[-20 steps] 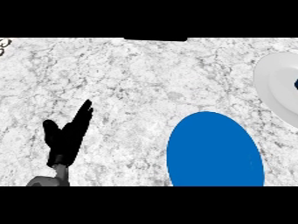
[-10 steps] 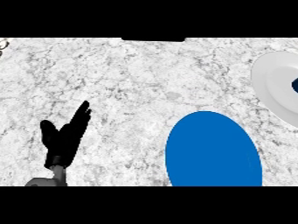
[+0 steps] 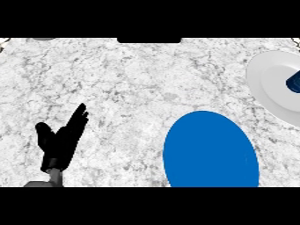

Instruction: Pick the can from the plate and place it in the plate

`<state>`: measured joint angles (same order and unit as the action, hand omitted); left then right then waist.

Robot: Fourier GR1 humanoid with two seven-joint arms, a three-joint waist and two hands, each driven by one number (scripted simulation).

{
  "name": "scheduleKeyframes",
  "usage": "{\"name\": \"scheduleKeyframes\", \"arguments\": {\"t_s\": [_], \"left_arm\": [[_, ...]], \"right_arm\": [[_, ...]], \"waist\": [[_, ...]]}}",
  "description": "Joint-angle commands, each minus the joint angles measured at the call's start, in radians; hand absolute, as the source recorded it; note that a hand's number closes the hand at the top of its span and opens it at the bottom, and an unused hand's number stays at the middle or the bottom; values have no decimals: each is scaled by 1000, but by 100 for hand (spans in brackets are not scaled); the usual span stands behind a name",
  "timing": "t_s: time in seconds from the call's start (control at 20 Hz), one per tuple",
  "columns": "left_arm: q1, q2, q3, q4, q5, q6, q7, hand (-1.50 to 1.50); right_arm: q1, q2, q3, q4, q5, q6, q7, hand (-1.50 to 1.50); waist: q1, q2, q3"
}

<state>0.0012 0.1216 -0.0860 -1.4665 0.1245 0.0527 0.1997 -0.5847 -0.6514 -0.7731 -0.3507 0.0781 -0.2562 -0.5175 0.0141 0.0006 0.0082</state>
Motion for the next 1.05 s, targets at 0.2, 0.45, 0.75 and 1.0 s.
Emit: {"name": "scheduleKeyframes", "arguments": {"t_s": [0.2, 0.45, 0.75, 1.0], "left_arm": [[70, -10, -3, 17, -13, -4, -10, 0], [29, -18, 2, -6, -12, 13, 59, 0], [43, -9, 18, -11, -13, 0, 58, 0], [26, -28, 27, 67, -36, 1, -16, 0]], "right_arm": [[148, 22, 46, -63, -47, 219, -51, -150], [294, 60, 89, -187, -46, 218, -33, -150], [477, 154, 134, -435, -67, 210, 6, -150], [599, 257, 169, -720, -80, 145, 138, -150]], "waist": [[-16, -2, -9], [-24, -4, -9], [-24, -4, -9], [-26, -3, -10]]}}
